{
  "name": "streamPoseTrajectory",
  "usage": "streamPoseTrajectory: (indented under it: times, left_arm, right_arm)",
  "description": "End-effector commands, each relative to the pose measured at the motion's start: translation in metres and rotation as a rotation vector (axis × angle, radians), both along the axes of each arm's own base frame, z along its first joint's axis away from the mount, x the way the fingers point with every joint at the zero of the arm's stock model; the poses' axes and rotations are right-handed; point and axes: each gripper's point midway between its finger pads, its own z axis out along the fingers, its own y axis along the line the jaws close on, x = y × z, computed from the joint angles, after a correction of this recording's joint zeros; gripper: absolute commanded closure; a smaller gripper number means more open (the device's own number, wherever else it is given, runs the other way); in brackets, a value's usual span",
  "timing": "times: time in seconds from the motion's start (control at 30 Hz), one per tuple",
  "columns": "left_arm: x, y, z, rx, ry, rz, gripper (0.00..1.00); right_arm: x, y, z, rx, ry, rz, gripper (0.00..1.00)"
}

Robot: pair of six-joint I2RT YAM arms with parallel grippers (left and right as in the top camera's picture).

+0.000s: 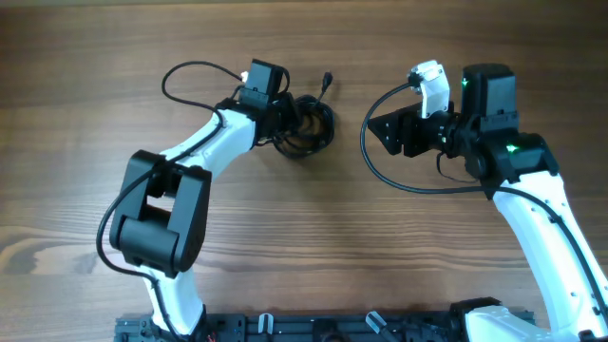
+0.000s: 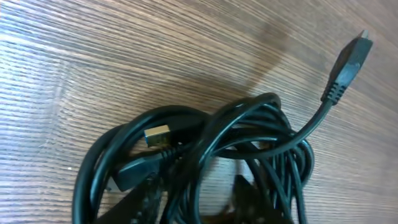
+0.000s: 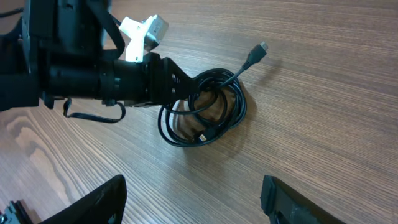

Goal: Untangle cables

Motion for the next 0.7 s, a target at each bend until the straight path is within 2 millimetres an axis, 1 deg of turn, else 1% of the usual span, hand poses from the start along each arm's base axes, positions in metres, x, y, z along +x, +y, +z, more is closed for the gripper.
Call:
streamPoseTrajectory:
  times: [0.0,0.07,0.17,0.2,0.27,0.33,0.37,0.43,0.5,0.53,0.6,0.67]
  left_arm:
    - [0.002,-0.002,-0.004,0.032,-0.004,0.008,0.70]
    - [-0.002,-0.002,-0.007,0.042,0.011,0.004,0.79]
    - [-0.009,0.000,-0.016,0.069,0.041,0.004,0.86]
    - [-0.012,0.001,-0.021,0.082,0.058,-0.003,0.91]
    - [-0.016,0.003,-0.024,0.090,0.076,-0.004,0.96]
    - [-0.016,0.003,-0.022,0.104,0.065,-0.037,0.96]
    - [-0.014,0.001,-0.013,0.110,0.035,-0.081,0.96]
    - [-0.010,-0.009,0.020,0.082,-0.053,-0.161,0.96]
    - [-0.011,-0.022,0.066,0.019,-0.157,-0.252,0.96]
    - [-0.013,-0.027,0.095,-0.018,-0.214,-0.279,0.96]
    - [-0.022,-0.034,0.144,-0.088,-0.305,-0.311,0.96]
    - [-0.031,-0.037,0.177,-0.134,-0.364,-0.335,0.96]
  right_arm:
    - [0.004,0.000,0.002,-0.004,-0.001,-0.012,0.29]
    - [0.004,0.000,0.002,-0.004,-0.001,-0.012,0.29]
    - [0.004,0.000,0.002,-0.004,-0.001,-0.013,0.29]
    - [0.004,-0.001,0.001,-0.006,-0.001,-0.015,0.29]
    - [0.004,0.000,0.001,-0.006,-0.001,-0.014,0.29]
    - [0.005,0.000,0.002,-0.006,-0.002,-0.015,0.29]
    - [0.005,0.000,0.002,-0.005,-0.005,-0.014,0.29]
    - [0.006,0.000,0.003,-0.003,-0.014,-0.014,0.29]
    - [0.009,0.001,0.007,0.012,-0.019,-0.028,0.29]
    - [0.011,0.002,0.009,0.027,-0.021,-0.035,0.30]
    - [0.012,0.009,0.017,0.064,-0.044,-0.005,0.33]
    - [0.012,0.015,0.024,0.112,-0.049,0.005,0.34]
